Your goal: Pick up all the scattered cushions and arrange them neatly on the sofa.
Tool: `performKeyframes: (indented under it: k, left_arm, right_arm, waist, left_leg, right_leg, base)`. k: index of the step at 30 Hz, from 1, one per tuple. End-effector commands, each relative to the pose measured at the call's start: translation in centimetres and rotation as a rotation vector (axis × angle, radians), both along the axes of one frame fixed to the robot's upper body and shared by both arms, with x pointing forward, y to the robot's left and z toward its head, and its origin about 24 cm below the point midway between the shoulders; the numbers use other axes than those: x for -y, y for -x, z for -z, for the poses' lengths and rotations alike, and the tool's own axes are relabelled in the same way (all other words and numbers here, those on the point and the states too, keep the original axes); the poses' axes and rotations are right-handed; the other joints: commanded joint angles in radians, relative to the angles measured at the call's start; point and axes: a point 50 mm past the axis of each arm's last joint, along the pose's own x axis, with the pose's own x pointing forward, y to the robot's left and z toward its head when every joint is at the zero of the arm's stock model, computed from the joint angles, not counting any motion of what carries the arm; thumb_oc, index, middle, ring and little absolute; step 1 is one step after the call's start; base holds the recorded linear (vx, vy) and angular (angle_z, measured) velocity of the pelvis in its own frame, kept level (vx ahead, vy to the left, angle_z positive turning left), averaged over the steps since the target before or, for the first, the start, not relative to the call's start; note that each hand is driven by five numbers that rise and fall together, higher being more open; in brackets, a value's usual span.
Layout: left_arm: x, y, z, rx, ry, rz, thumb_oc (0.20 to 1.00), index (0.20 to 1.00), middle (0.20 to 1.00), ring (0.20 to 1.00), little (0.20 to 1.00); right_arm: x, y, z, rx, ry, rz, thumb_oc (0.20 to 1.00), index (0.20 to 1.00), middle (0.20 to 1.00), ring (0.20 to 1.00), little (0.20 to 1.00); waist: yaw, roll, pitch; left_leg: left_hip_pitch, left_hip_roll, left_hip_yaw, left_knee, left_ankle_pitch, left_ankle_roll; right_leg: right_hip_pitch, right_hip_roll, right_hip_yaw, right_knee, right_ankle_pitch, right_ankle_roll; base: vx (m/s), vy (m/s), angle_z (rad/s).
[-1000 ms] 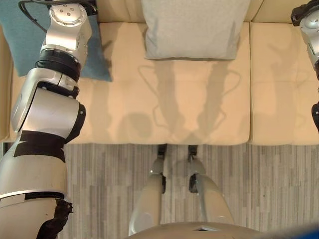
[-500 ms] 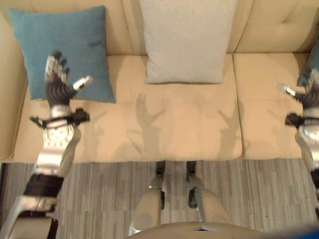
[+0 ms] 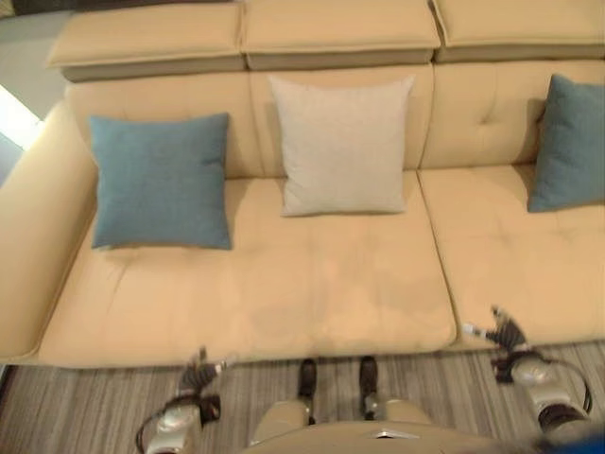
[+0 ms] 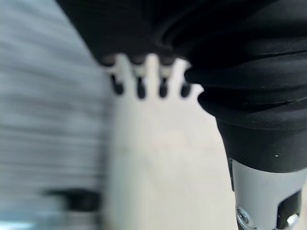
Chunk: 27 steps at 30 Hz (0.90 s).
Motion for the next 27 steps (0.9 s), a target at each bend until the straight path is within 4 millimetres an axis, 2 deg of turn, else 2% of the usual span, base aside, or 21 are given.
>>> performKeyframes:
  k: [1,3,6,7,9,10,13,14,15,16,17,19,22,25,27]
  left_arm:
    - [-1.4,-2.6,-1.1,0.061,-0.062,0.068,1.000,1.000,1.000,1.000,1.000]
    - [-1.6,-1.6,-0.8,0.015,-0.065,0.069,1.000,1.000,1.000,1.000,1.000]
    - [-1.5,-1.1,-0.6,-0.014,-0.063,0.077,1.000,1.000,1.000,1.000,1.000]
    - [-1.5,-1.3,-0.6,-0.011,-0.065,0.075,1.000,1.000,1.000,1.000,1.000]
    - [-1.3,-1.5,-0.5,-0.024,-0.066,0.091,1.000,1.000,1.000,1.000,1.000]
    - [-0.5,-0.6,0.1,-0.066,-0.038,0.097,1.000,1.000,1.000,1.000,1.000]
    - [-0.1,-0.3,0.3,-0.079,-0.025,0.092,1.000,1.000,1.000,1.000,1.000]
    - [-0.1,-0.3,0.3,-0.079,-0.025,0.092,1.000,1.000,1.000,1.000,1.000]
    - [0.4,-0.8,0.4,-0.065,-0.009,0.090,1.000,1.000,1.000,1.000,1.000]
    - [0.8,-1.0,0.4,-0.062,-0.006,0.099,1.000,1.000,1.000,1.000,1.000]
    - [0.8,-1.0,0.4,-0.062,-0.006,0.099,1.000,1.000,1.000,1.000,1.000]
    - [1.0,-1.8,0.3,-0.052,-0.013,0.115,1.000,1.000,1.000,1.000,1.000]
    - [0.6,-2.4,0.1,-0.038,-0.032,0.124,1.000,1.000,1.000,1.000,1.000]
    - [0.0,-2.5,-0.1,-0.048,-0.066,0.133,1.000,1.000,1.000,1.000,1.000]
    - [-0.3,-2.0,0.0,-0.073,-0.071,0.136,1.000,1.000,1.000,1.000,1.000]
  right_arm:
    - [1.0,0.3,-0.4,-0.013,0.052,-0.038,1.000,1.000,1.000,1.000,1.000]
    - [0.9,2.4,0.6,-0.097,0.044,-0.026,1.000,1.000,1.000,1.000,1.000]
    - [1.0,4.4,1.3,-0.143,0.023,0.033,1.000,1.000,1.000,1.000,1.000]
    - [1.0,4.7,1.4,-0.150,0.013,0.057,1.000,1.000,1.000,1.000,1.000]
    - [1.1,5.4,1.6,-0.175,0.009,0.080,1.000,1.000,1.000,1.000,1.000]
    - [1.1,6.3,1.9,-0.220,0.011,0.082,1.000,1.000,1.000,1.000,1.000]
    - [0.9,6.7,2.0,-0.239,0.001,0.084,1.000,1.000,1.000,1.000,1.000]
    - [0.9,6.7,2.0,-0.239,0.001,0.084,1.000,1.000,1.000,1.000,1.000]
    - [0.8,6.5,2.1,-0.243,-0.004,0.088,1.000,1.000,1.000,1.000,1.000]
    - [0.5,6.4,2.2,-0.250,-0.004,0.078,1.000,1.000,1.000,1.000,1.000]
    - [0.5,6.4,2.2,-0.250,-0.004,0.078,1.000,1.000,1.000,1.000,1.000]
    - [0.0,5.2,2.2,-0.244,0.001,0.043,1.000,1.000,1.000,1.000,1.000]
    - [-0.8,3.5,2.2,-0.216,-0.003,0.008,1.000,1.000,1.000,1.000,1.000]
    - [-1.6,2.6,2.2,-0.207,-0.005,-0.023,1.000,1.000,1.000,1.000,1.000]
    - [-1.8,2.7,2.3,-0.214,-0.007,-0.034,1.000,1.000,1.000,1.000,1.000]
  waist:
    - [0.001,-0.039,-0.028]
    - [-0.002,-0.043,-0.026]
    - [-0.004,-0.053,-0.019]
    - [-0.006,-0.060,-0.010]
    - [-0.012,-0.083,0.008]
    - [-0.015,-0.093,-0.006]
    - [-0.023,-0.081,-0.016]
    - [-0.023,-0.081,-0.016]
    - [-0.039,-0.069,-0.022]
    - [-0.042,-0.071,-0.021]
    - [-0.042,-0.072,-0.022]
    - [-0.034,-0.075,-0.012]
    - [-0.020,-0.078,0.008]
    - [-0.011,-0.066,0.024]
    - [0.008,-0.050,0.019]
  left_leg:
    - [0.039,0.032,0.023,0.007,-0.002,-0.071]
    - [0.048,0.044,0.012,0.007,0.007,-0.078]
    - [0.043,0.049,0.001,0.033,0.011,-0.082]
    - [0.024,0.041,0.000,0.087,0.000,-0.081]
    - [-0.002,0.019,0.019,0.221,-0.063,-0.077]
    - [0.043,-0.008,-0.035,0.287,-0.119,-0.065]
    - [0.100,0.000,-0.065,0.264,-0.127,-0.064]
    - [0.100,0.000,-0.065,0.264,-0.127,-0.064]
    - [0.130,0.003,-0.056,0.174,-0.148,-0.051]
    - [0.132,-0.009,-0.050,0.152,-0.167,-0.039]
    - [0.132,-0.009,-0.050,0.151,-0.167,-0.039]
    - [0.134,-0.047,-0.047,0.108,-0.172,-0.009]
    - [0.121,-0.068,-0.032,0.095,-0.156,0.006]
    - [0.082,-0.063,-0.019,0.117,-0.140,0.021]
    - [0.066,-0.049,-0.017,0.110,-0.123,0.033]
  right_leg:
    - [0.061,-0.057,-0.039,0.009,-0.045,0.108]
    - [0.077,-0.046,-0.041,0.010,-0.055,0.096]
    - [0.093,-0.038,-0.044,0.009,-0.066,0.088]
    - [0.093,-0.042,-0.048,0.009,-0.062,0.085]
    - [0.074,-0.064,-0.048,0.023,-0.047,0.083]
    - [0.051,-0.074,-0.025,0.041,-0.028,0.086]
    - [0.030,-0.073,-0.009,0.062,-0.020,0.094]
    - [0.030,-0.073,-0.009,0.062,-0.020,0.094]
    - [-0.002,-0.077,-0.003,0.067,-0.001,0.107]
    - [-0.014,-0.089,-0.002,0.066,0.014,0.113]
    - [-0.015,-0.089,-0.002,0.066,0.014,0.114]
    - [-0.056,-0.107,-0.004,0.062,0.067,0.136]
    - [-0.099,-0.124,-0.015,0.062,0.108,0.161]
    - [-0.101,-0.123,0.009,0.169,0.037,0.151]
    - [-0.074,-0.120,0.006,0.281,-0.033,0.130]
  base:
    - [-0.06,-0.115,-0.01]
    - [-0.06,-0.095,0.10]
    - [-0.10,-0.080,0.27]
    - [-0.21,-0.051,0.27]
    - [-0.31,0.010,0.25]
    - [-0.25,0.062,0.14]
    - [-0.11,0.093,-0.11]
    - [-0.14,0.152,0.02]
    - [-0.18,0.174,0.14]
    - [-0.18,0.174,0.16]
    - [-0.21,0.181,0.07]
    - [-0.24,0.198,-0.13]
    - [-0.23,0.127,-0.55]
    - [-0.24,0.059,-0.20]
    - [-0.19,0.023,-0.05]
